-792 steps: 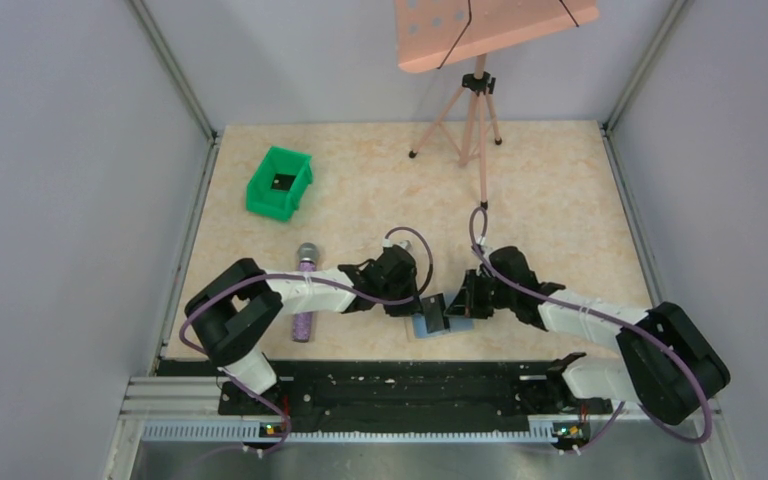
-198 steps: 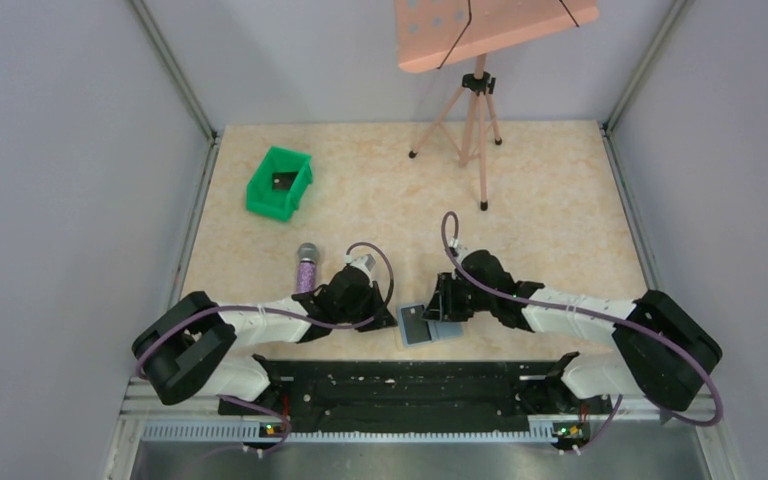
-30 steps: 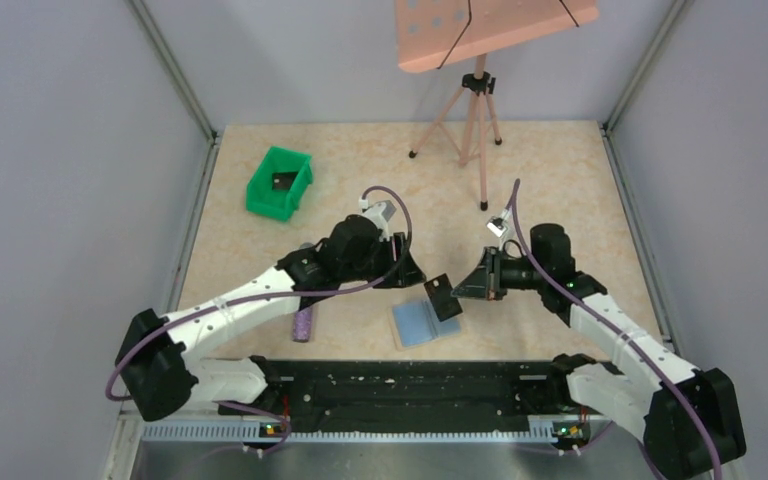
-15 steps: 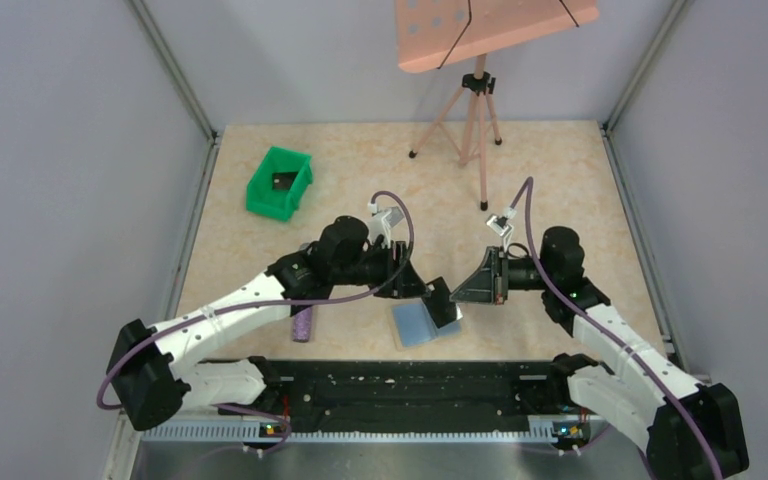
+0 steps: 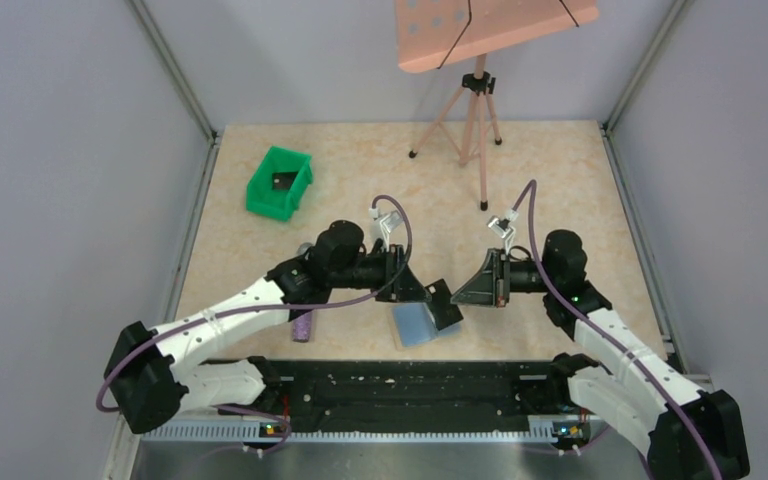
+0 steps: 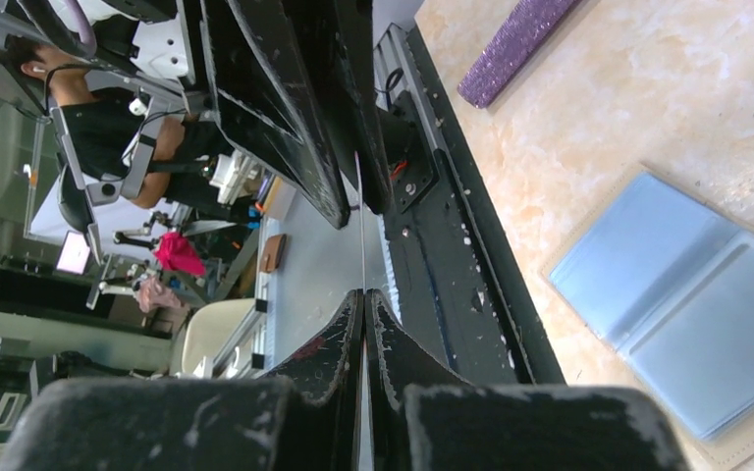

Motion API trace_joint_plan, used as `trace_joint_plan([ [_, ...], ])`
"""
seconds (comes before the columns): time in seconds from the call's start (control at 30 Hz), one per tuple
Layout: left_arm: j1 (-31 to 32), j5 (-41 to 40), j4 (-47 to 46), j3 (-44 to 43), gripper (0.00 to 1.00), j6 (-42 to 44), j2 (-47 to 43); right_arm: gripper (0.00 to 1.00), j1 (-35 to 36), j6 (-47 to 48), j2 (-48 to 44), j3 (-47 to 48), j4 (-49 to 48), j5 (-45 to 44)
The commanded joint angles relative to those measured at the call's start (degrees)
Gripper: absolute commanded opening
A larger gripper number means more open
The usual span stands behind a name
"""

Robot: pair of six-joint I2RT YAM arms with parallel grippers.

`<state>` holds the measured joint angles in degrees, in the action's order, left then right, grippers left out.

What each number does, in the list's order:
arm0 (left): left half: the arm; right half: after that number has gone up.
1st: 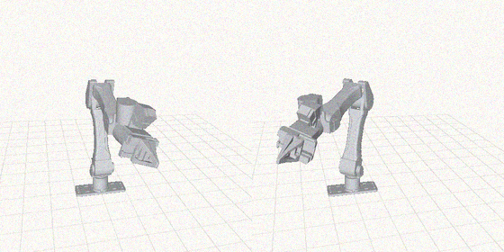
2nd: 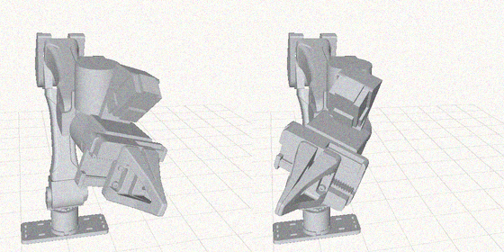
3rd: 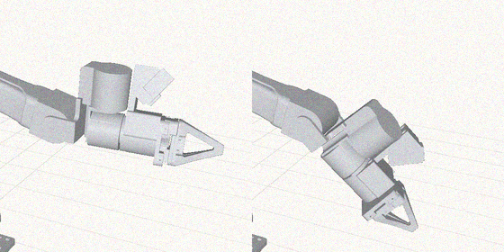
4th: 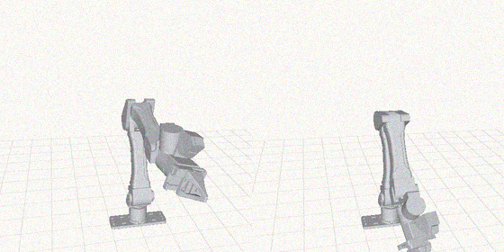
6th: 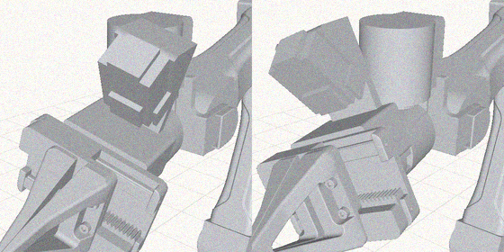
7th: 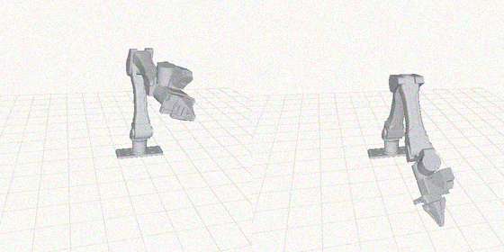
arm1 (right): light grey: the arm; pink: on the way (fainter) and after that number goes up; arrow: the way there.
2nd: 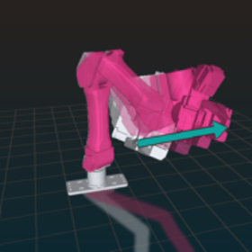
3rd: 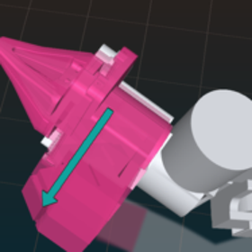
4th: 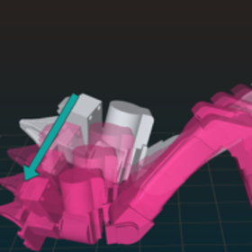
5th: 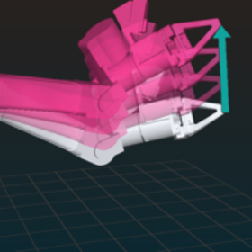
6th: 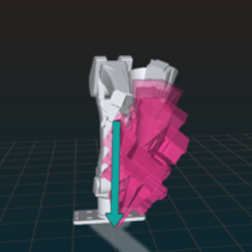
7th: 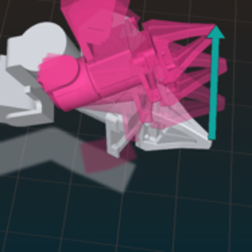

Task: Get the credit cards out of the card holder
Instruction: Place the credit card in the storage box.

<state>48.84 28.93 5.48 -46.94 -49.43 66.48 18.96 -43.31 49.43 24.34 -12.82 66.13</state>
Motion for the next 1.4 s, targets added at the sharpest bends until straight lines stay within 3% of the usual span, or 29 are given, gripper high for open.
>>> trace_joint_plan([
  [0.0,-0.8,2.6,-5.0,1.1,0.26,-1.7,-2.8,0.00,-0.4,0.2,-1.6,-0.8,-2.4,0.7],
  [0.3,-2.5,4.4,-7.2,2.9,0.25,-2.6,-4.9,0.00,-0.5,-1.7,-1.6,-1.8,-4.8,0.9],
  [0.5,-3.0,5.3,-7.7,3.0,0.12,-2.0,-4.7,0.00,-0.5,-2.4,-1.0,-2.1,-5.4,1.2],
  [0.6,-3.5,4.5,-7.0,2.8,0.00,-1.5,-4.2,0.02,-0.5,-2.2,-0.7,-1.9,-4.9,0.8],
  [0.73,-4.2,4.3,-6.9,2.6,0.00,-1.4,-3.6,0.15,-0.5,-2.0,-0.4,-0.4,-3.1,-0.6],
  [0.87,-5.5,1.4,-5.7,2.2,0.00,-0.9,-4.3,0.48,-0.5,0.6,-2.3,3.2,4.2,-7.5],
  [0.93,-7.3,0.2,-4.9,2.3,0.00,-1.1,-5.1,0.59,-0.5,2.3,-3.5,4.9,8.4,-11.5],
  [1.03,-11.9,-0.2,-4.2,3.3,0.00,-2.2,-6.0,0.77,-0.5,3.4,-5.5,6.3,12.4,-15.5],
  [1.1,-16.6,0.7,-4.6,4.2,0.00,-2.3,-6.7,0.95,-0.4,2.9,-6.9,6.4,12.6,-17.0],
  [1.23,-23.4,-1.5,-4.7,4.8,0.00,1.7,-8.5,0.99,-0.4,2.4,-9.1,5.9,15.2,-19.8],
  [1.37,-27.0,-15.9,2.5,2.0,0.00,9.5,-8.6,0.99,-0.5,2.4,-10.2,4.6,15.4,-21.5],
])
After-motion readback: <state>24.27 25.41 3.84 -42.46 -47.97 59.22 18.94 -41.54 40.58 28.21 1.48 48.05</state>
